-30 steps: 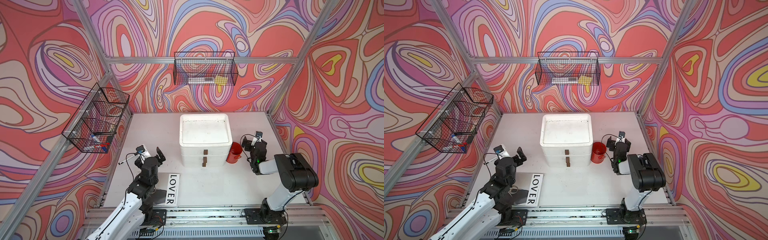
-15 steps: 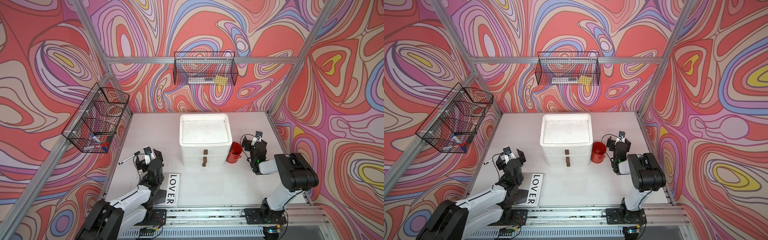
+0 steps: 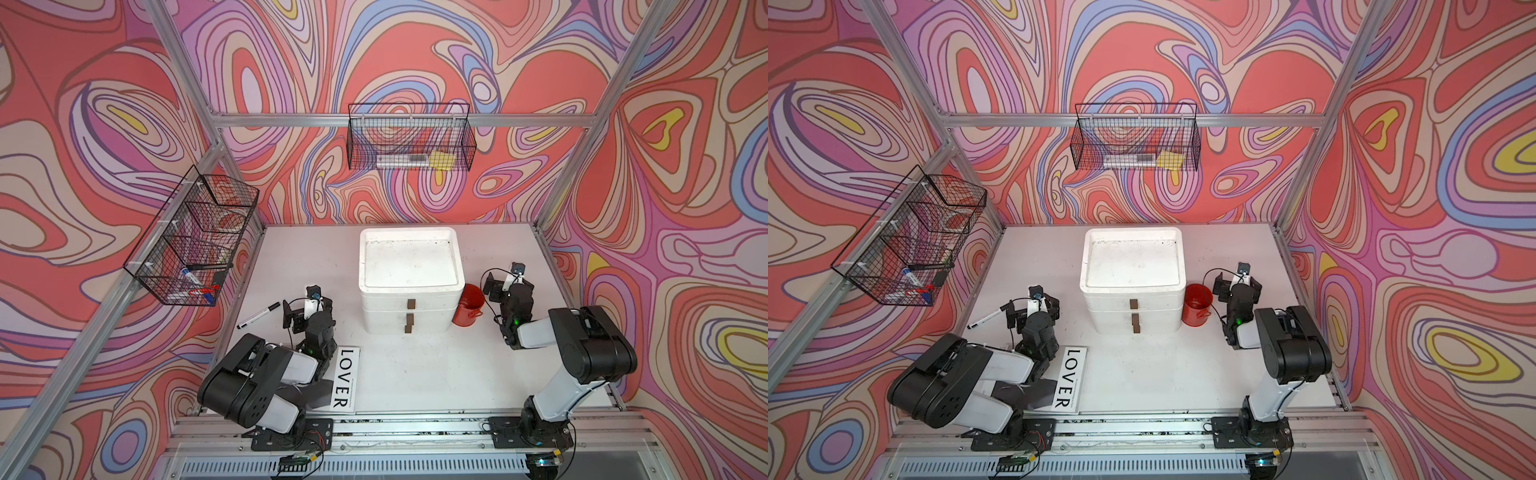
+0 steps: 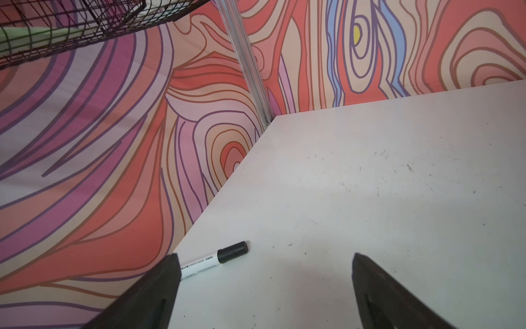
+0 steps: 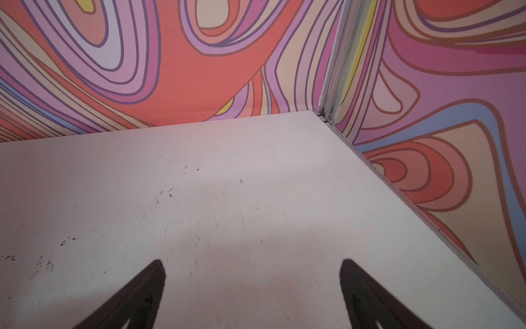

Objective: Place the umbrella in the drawer by color
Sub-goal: Reset both arms

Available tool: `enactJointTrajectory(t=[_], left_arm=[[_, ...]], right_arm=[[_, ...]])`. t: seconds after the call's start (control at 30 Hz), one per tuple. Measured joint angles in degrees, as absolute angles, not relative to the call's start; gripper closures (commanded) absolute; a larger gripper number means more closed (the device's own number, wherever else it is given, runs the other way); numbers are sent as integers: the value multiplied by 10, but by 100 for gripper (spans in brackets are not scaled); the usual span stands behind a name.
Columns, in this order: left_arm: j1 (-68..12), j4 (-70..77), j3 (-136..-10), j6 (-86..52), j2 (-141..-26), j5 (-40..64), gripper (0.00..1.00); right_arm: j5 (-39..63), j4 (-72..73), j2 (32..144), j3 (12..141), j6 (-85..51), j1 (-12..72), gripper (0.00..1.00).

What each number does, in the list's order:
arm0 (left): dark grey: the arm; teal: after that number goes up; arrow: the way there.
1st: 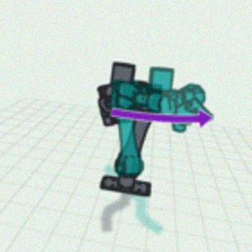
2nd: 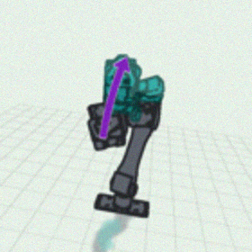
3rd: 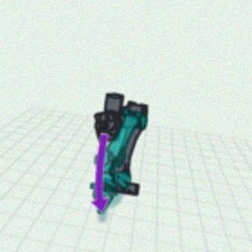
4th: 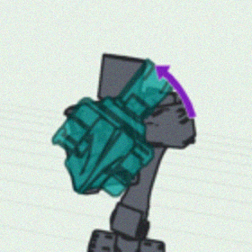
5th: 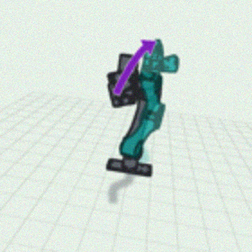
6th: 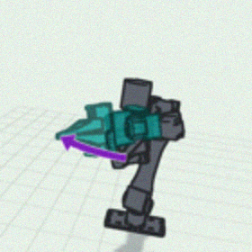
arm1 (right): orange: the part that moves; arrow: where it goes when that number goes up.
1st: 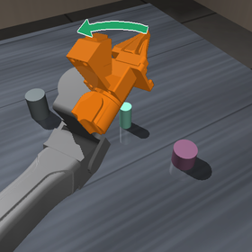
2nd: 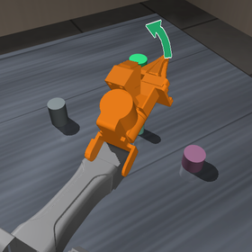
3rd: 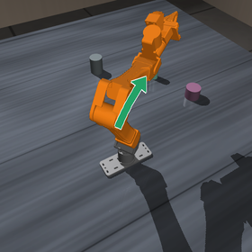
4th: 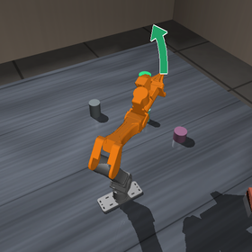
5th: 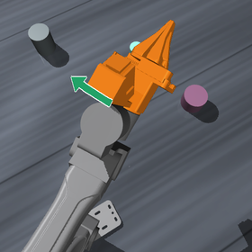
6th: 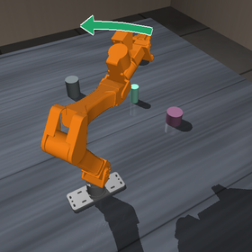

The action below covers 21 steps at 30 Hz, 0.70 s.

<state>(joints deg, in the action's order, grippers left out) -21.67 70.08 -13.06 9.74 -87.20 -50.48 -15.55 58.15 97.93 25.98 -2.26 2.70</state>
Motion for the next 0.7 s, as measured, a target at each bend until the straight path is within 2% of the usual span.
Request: enactJointTrajectory(t=[0.2, 0.47, 0.57, 0.7], left_arm=[[-216, 726, -177, 137, -942, -483, 1], [-199, 712, -185, 143, -938, -459, 1], [-166, 653, -195, 114, -909, -415, 1], [-83, 580, -203, 52, -860, -301, 1]], right_arm=[[-156, 582, 979, 260, -23, 27, 2], [-156, 582, 979, 260, -23, 27, 2], [-155, 582, 979, 260, -23, 27, 2], [-155, 582, 979, 260, -23, 27, 2]])
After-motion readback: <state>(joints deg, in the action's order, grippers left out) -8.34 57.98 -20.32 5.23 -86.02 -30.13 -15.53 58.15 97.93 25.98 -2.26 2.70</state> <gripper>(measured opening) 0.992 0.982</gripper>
